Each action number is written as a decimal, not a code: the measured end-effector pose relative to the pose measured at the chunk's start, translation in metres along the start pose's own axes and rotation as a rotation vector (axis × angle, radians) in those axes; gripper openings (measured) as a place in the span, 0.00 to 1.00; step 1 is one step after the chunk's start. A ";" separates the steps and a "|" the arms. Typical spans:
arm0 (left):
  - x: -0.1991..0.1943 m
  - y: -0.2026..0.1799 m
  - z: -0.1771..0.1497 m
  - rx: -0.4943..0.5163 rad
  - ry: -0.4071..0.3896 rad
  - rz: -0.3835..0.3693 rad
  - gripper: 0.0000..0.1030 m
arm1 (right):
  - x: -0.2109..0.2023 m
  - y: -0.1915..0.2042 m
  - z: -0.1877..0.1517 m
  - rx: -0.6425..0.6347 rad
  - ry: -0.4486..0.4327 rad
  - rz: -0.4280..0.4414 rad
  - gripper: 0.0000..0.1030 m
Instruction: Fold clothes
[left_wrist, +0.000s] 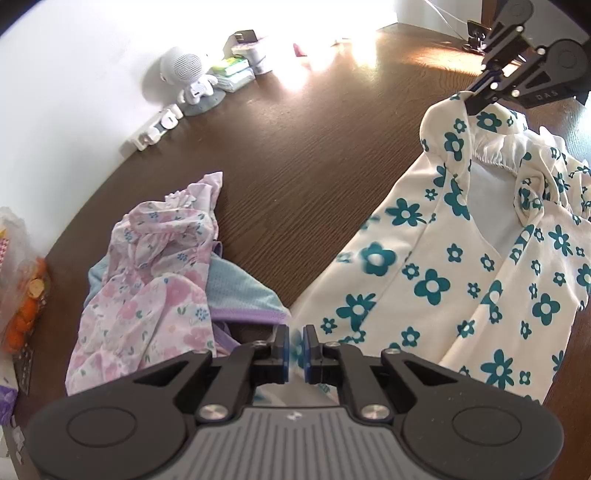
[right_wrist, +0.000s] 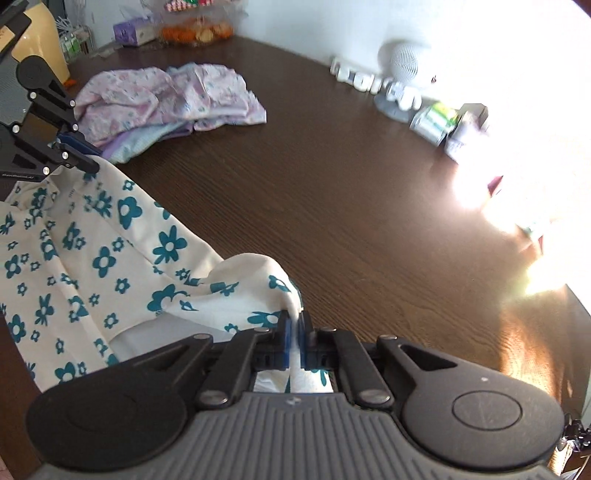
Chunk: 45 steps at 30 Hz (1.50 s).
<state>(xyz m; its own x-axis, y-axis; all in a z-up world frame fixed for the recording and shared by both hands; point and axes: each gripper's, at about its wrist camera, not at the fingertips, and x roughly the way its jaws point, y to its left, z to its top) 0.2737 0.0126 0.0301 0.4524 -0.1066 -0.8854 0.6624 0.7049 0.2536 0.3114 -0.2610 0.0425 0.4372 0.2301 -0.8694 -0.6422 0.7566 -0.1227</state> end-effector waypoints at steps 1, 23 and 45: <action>-0.002 -0.002 -0.001 -0.001 -0.006 0.008 0.04 | -0.004 0.002 -0.002 -0.005 -0.010 -0.014 0.03; 0.035 0.014 0.011 0.009 0.081 -0.043 0.05 | -0.024 0.031 -0.015 -0.040 -0.090 -0.089 0.03; -0.057 -0.073 -0.031 0.164 -0.131 0.145 0.02 | -0.071 0.042 -0.071 -0.035 -0.205 -0.159 0.17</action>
<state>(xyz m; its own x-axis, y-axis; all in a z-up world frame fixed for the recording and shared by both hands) 0.1806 -0.0108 0.0500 0.6161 -0.1107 -0.7799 0.6684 0.5973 0.4432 0.2087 -0.2894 0.0648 0.6510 0.2317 -0.7228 -0.5746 0.7727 -0.2699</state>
